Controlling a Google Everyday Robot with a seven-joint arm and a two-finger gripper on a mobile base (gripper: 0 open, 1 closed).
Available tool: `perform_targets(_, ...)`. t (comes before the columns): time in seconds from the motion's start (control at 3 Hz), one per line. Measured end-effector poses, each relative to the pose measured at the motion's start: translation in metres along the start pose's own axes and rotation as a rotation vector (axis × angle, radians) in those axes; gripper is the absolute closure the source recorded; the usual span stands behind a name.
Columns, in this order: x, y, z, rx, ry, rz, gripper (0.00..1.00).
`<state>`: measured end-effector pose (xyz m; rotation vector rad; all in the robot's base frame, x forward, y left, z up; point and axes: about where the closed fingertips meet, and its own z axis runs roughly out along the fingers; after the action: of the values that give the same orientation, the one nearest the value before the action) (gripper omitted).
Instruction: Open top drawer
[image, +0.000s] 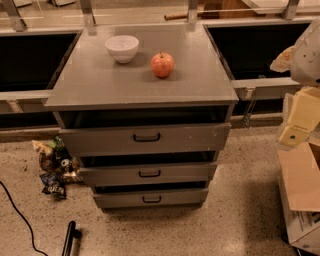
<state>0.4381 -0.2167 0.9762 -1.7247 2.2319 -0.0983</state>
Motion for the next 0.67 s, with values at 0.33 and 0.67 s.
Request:
perform_targets(0.33, 0.0, 0.0, 0.0, 0.0, 0.0, 0.0, 0.0)
perform_targets(0.67, -0.008, 0.001, 0.029, 0.001, -0.023, -0.074, 0.0)
